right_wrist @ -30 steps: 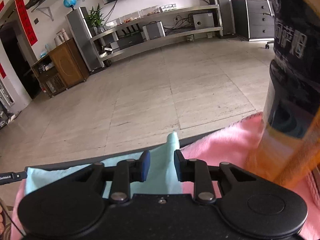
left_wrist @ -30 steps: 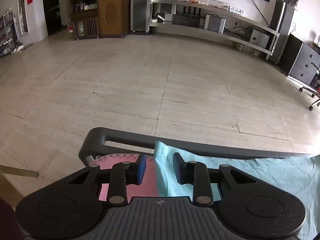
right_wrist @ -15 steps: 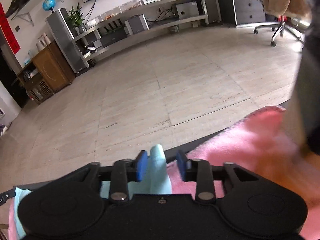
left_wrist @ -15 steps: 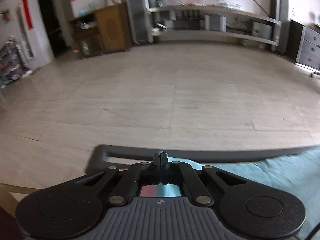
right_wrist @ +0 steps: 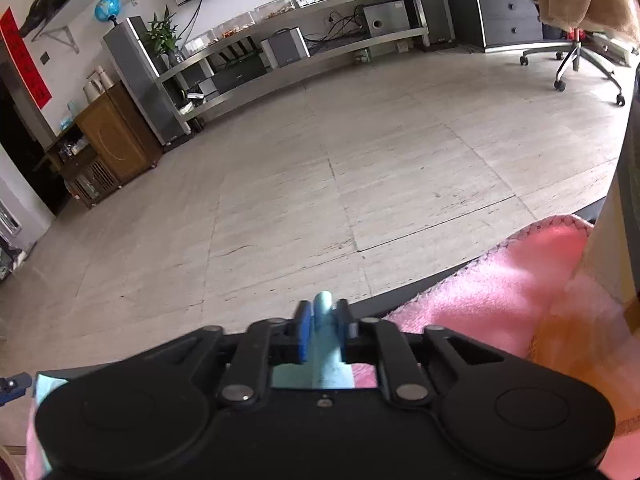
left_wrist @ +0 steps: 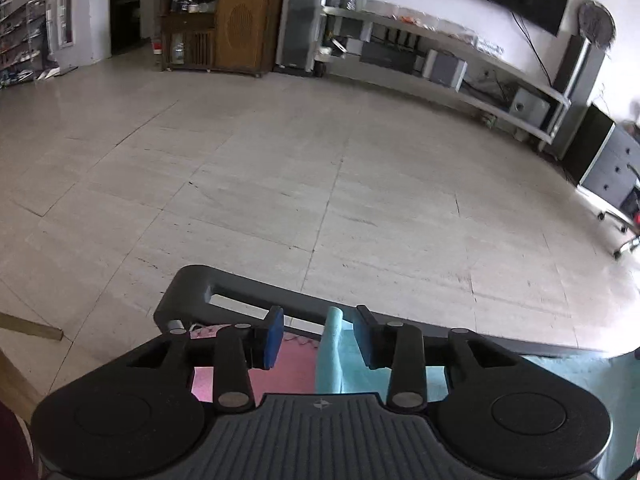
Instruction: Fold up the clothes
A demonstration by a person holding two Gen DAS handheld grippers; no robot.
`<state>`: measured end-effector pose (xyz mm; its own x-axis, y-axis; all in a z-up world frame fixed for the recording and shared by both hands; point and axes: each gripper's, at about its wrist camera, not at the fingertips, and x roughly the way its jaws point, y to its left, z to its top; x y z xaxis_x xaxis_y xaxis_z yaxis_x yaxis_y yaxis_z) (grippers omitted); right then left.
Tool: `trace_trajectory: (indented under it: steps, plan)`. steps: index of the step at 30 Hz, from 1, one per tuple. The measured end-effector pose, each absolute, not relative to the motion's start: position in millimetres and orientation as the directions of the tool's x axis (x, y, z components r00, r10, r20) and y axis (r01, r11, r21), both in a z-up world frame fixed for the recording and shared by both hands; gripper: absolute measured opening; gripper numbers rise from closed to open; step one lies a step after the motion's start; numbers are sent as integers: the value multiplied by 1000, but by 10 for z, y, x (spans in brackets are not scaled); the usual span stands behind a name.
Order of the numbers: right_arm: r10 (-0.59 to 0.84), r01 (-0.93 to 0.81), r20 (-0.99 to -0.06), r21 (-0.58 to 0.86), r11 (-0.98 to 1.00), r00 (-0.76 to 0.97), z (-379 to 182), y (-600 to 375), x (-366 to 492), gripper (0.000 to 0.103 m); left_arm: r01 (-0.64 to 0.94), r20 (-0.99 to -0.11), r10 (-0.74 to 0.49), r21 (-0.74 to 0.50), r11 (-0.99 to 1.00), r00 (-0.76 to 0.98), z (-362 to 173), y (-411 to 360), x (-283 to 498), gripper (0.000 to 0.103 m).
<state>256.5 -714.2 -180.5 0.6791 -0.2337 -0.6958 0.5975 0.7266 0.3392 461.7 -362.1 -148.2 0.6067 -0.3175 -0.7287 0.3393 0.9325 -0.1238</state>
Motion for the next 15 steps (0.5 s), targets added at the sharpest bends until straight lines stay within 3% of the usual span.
trace_trajectory:
  steps: [4,10,15]
  plan:
    - [-234,606,-706,335,722,668,-1823,-7157,2569,16,375,-761,-293,-71,924,579,-1591,-3800,4620,34]
    - [-248,612,-714,306,730,654,-1843,-7135,2622,15,346,-778,-197,28,938,596,-1718,-3918,4658,4]
    - [-281,602,-686,284,746,671,-1792,-7086,2575,4,344,-707,-213,46,938,675,-1575,-3905,4489,3]
